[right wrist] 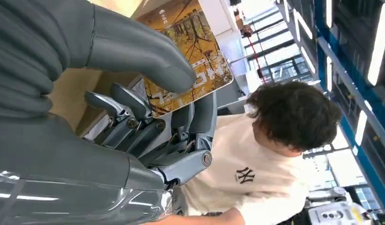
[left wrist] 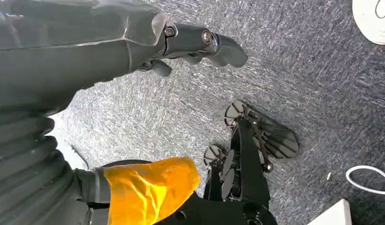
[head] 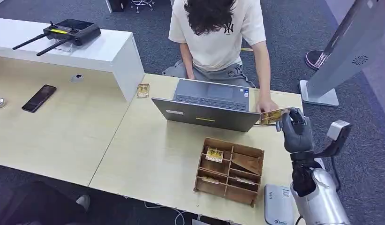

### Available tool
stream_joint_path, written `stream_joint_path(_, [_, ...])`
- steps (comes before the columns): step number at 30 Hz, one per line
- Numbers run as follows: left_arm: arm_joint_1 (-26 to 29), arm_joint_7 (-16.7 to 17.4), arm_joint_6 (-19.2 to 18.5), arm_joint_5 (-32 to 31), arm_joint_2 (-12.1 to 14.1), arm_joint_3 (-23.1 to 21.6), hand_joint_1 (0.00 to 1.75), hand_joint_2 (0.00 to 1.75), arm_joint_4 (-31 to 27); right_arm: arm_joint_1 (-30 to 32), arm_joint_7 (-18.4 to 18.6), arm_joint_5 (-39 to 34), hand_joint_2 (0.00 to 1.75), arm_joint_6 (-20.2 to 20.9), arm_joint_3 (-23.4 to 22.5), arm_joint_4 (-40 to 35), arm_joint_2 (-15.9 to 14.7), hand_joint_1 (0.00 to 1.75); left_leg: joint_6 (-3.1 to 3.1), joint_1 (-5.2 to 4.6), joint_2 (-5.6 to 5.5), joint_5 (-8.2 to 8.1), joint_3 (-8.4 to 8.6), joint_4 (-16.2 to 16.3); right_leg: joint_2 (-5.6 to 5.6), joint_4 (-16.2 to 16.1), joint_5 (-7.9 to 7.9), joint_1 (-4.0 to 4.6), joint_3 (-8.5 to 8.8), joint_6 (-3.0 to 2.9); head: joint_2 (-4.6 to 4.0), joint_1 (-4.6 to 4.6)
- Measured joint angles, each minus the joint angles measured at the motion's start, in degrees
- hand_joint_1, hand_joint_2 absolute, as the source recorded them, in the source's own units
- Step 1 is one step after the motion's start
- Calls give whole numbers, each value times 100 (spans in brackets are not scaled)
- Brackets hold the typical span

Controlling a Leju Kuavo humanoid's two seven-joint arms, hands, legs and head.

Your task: Pass the card to the sensor for recognition and then transmit it.

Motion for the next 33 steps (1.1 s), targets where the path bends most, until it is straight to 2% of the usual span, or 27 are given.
stream_joint_path(9, [-1, 0, 2, 11, -2, 64, 0, 175, 0, -5, 72, 43, 175, -98, -96, 170, -105, 175, 0, 0, -1, 0, 0, 0, -1, 0, 0, 0, 0, 0, 0, -2])
stream_joint_path(17, [8, -35, 2, 63, -2, 90, 0, 175, 0, -135, 74, 498, 175, -87, -98, 433, -339, 175, 0, -1, -1, 0, -1, 0, -1, 0, 1, -1, 0, 1, 0, 0])
stream_joint_path(23, [12, -68, -13, 98, -2, 107, 0, 175, 0, -152, 116, 855, 175, -9, 20, 529, -490, 175, 0, 0, -3, 0, -1, 0, -2, 0, 1, 0, 0, 1, 0, 0])
stream_joint_path(33, [12, -79, -17, 105, -2, 140, 0, 175, 0, -138, 160, 859, 175, 129, 262, 558, -525, 175, 0, 0, -1, 0, 0, 0, -1, 0, 1, 0, 0, 1, 0, 0])
